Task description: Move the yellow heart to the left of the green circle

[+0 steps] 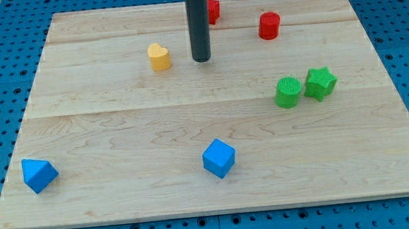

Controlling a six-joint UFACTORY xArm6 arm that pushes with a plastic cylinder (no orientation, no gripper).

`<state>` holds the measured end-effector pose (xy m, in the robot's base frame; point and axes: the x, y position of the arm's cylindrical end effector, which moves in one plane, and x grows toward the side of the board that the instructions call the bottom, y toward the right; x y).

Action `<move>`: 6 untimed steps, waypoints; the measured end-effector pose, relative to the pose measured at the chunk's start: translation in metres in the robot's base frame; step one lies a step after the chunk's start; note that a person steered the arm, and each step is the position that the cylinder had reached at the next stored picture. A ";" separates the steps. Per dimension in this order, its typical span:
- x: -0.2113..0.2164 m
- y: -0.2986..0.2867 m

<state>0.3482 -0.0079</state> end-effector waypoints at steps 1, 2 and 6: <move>-0.048 -0.030; -0.066 -0.061; -0.008 0.074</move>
<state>0.3400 0.0659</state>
